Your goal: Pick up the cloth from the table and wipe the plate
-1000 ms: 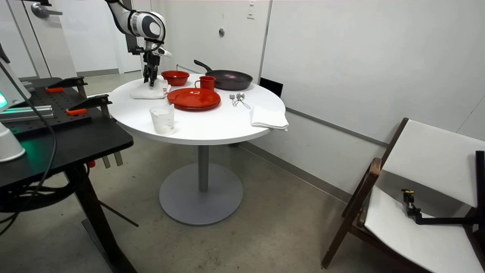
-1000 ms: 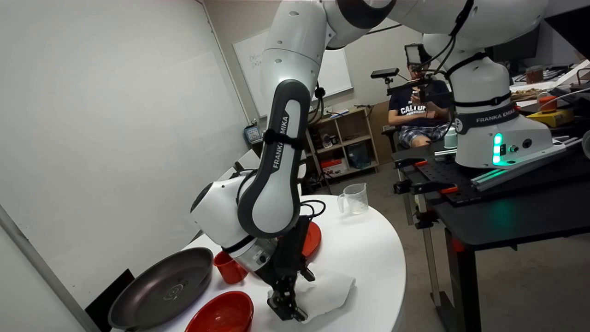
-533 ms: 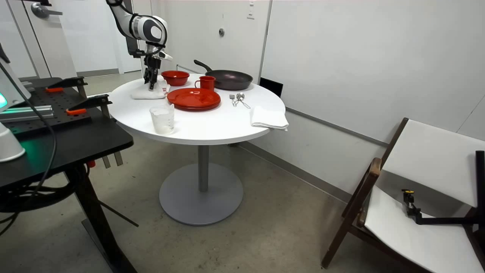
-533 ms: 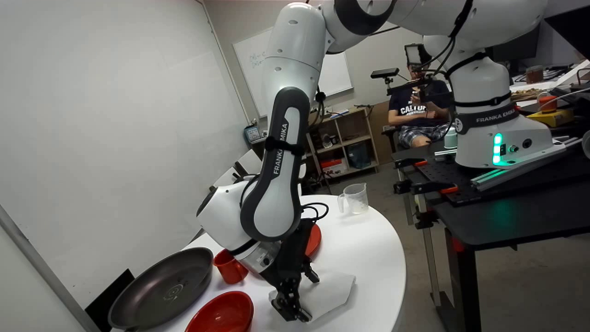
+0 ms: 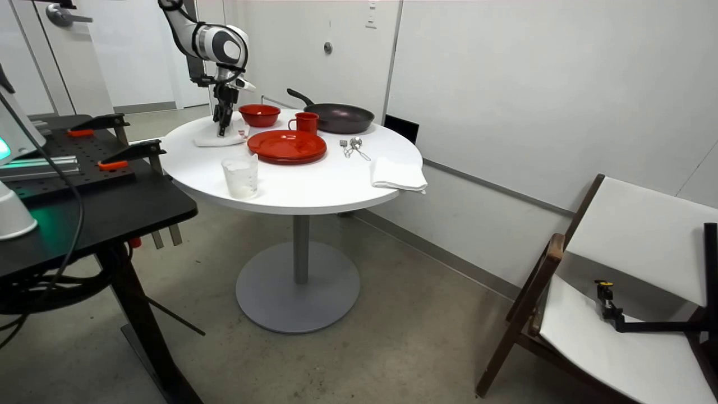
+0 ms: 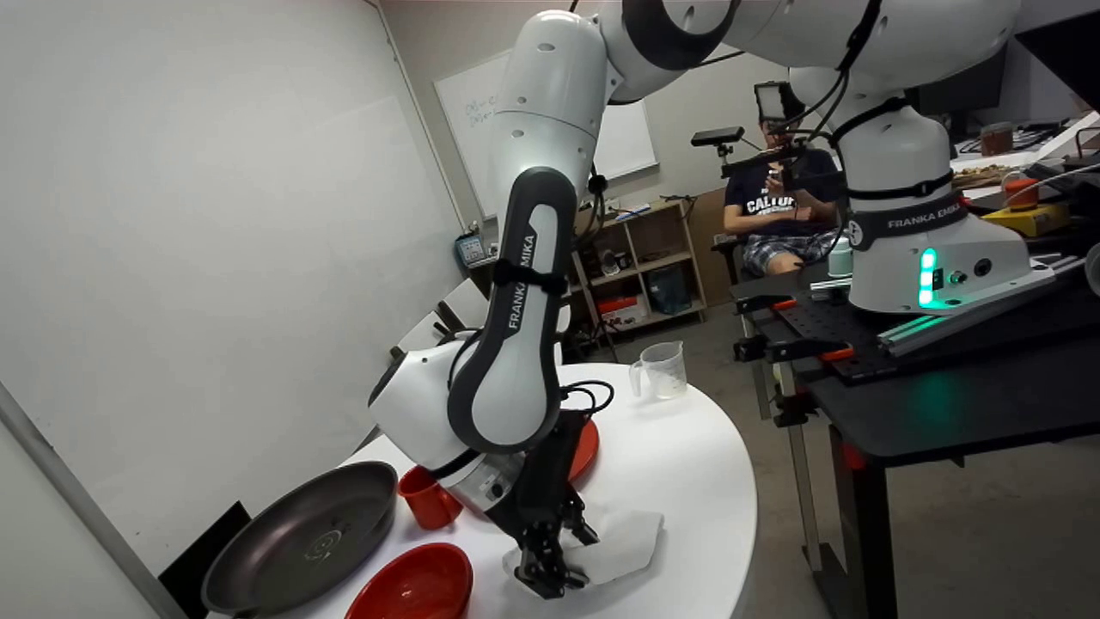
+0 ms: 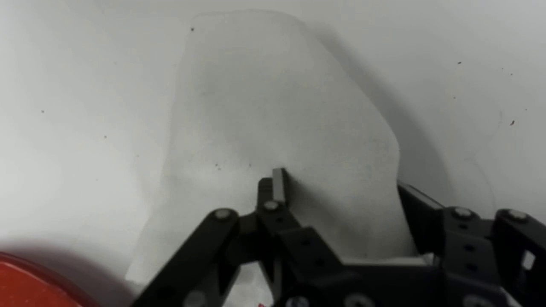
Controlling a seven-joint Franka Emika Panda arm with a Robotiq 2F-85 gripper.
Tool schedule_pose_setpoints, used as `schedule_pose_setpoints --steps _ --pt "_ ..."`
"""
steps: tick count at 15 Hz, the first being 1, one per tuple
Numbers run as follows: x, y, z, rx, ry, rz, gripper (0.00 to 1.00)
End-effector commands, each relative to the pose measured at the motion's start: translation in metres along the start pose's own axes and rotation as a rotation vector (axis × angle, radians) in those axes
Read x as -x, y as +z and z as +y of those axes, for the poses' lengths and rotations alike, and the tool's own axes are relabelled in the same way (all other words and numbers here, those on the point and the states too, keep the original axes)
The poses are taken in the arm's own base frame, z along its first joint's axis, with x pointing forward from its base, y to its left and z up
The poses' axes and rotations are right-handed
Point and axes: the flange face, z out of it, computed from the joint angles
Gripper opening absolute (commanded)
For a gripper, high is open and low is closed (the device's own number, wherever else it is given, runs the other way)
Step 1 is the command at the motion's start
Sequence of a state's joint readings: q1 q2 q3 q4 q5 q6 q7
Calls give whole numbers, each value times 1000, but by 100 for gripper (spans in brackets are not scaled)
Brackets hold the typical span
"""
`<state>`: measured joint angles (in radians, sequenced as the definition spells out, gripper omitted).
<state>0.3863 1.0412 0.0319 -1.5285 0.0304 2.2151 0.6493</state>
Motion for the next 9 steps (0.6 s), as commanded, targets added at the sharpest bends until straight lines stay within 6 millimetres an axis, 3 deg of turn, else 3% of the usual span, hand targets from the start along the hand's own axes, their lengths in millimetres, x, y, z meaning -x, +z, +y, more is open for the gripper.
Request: schedule_pose_setpoints --steps 1,4,7,9 --pt "-6 4 -1 -19 4 -17 24" --pt "-7 0 1 -9 9 -29 3" --pt "-4 -21 2 0 3 -17 5" --pt "0 -47 8 -9 -7 -1 6"
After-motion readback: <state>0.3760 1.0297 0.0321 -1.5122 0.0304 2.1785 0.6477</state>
